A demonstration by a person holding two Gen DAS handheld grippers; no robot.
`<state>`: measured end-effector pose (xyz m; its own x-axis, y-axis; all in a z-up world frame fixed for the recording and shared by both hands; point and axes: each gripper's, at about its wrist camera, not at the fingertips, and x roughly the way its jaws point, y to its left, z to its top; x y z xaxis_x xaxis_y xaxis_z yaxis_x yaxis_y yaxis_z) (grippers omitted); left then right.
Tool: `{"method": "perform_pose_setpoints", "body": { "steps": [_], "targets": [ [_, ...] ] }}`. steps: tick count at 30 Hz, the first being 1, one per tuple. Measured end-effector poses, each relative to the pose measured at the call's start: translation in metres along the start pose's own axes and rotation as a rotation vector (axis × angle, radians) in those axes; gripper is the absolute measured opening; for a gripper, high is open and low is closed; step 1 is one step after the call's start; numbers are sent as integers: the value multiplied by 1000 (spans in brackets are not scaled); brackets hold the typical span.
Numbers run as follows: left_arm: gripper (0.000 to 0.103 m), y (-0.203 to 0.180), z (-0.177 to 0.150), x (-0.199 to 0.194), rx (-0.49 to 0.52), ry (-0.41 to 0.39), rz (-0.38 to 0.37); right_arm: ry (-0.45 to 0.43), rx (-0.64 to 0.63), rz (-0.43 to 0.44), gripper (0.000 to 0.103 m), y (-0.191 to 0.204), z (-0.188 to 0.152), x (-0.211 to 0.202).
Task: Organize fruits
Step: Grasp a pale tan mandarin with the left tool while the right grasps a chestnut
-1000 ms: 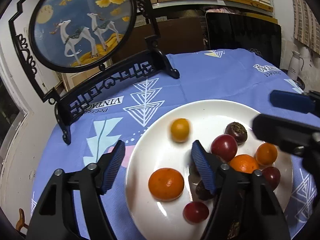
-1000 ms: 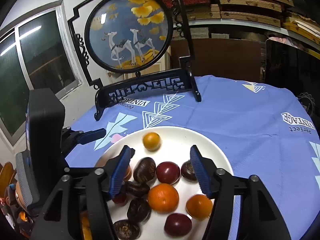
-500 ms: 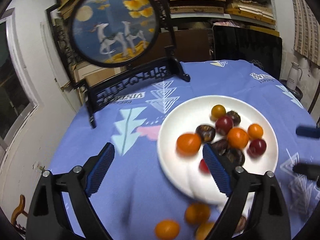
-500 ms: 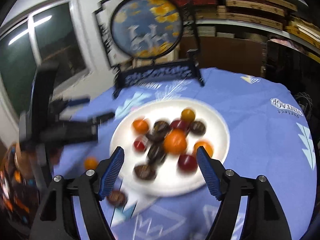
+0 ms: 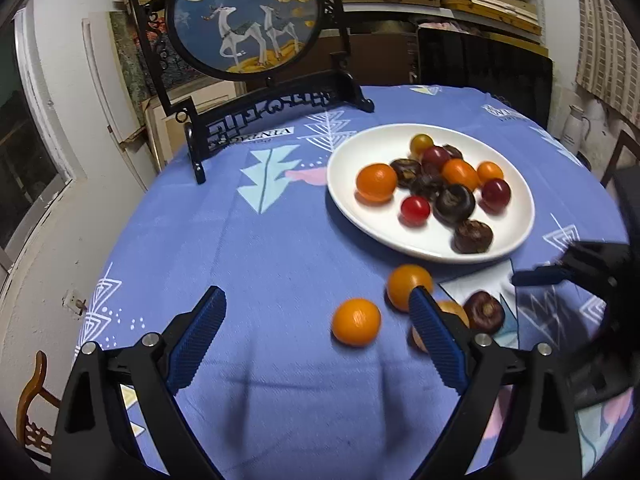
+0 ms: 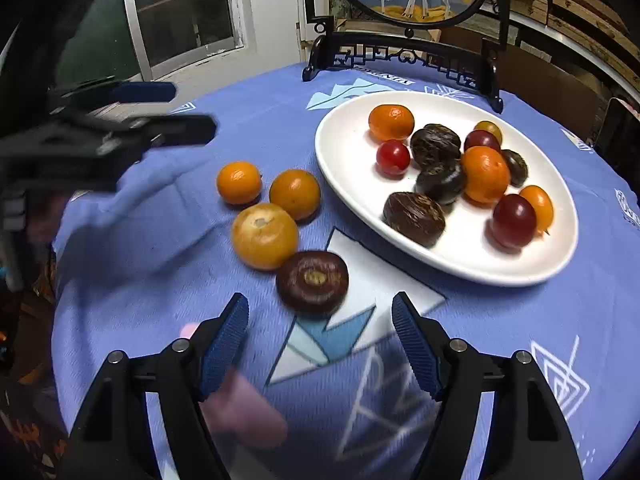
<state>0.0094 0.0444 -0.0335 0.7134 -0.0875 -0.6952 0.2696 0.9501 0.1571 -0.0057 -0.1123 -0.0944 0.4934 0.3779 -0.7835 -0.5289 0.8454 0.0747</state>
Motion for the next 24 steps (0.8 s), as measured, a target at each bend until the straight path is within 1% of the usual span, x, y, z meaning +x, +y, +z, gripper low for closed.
{"method": "perform_pose_setpoints", "body": {
  "steps": [2,3,4,5,6,7,10,15,20,22,24],
  "targets": [
    [90,-4,-3,0,11,6,-14,13,10,14,74,-1,3,6],
    [90,-7,-4,0,15,9,-21,18,13,20,70,-1,3,10],
    [90,-11,-6,0,19,13,-34,23,9,22,61,0,3,12],
    [90,-14,-7,0,25,16,-43,13,4,16,57,-2,3,12],
    [90,-16,-8,0,30,19,-47,14,3,32,40,-2,3,12],
    [90,-20,-9,1,38,23,-51,14,2,40,40,-3,2,9],
    [90,-31,-12,1,55,35,-80,7,-7,14,40,-5,-4,0],
    [90,-61,-20,3,111,52,-147,-30,68,-8,40,-27,-18,-24],
    [90,-83,-21,22,131,84,-159,-31,89,-18,40,-34,-28,-30],
    [85,-85,-20,32,123,105,-144,-29,90,-13,40,-34,-31,-30],
    [75,-83,-20,41,105,133,-144,-30,90,-7,40,-33,-32,-30]
  ]
}}
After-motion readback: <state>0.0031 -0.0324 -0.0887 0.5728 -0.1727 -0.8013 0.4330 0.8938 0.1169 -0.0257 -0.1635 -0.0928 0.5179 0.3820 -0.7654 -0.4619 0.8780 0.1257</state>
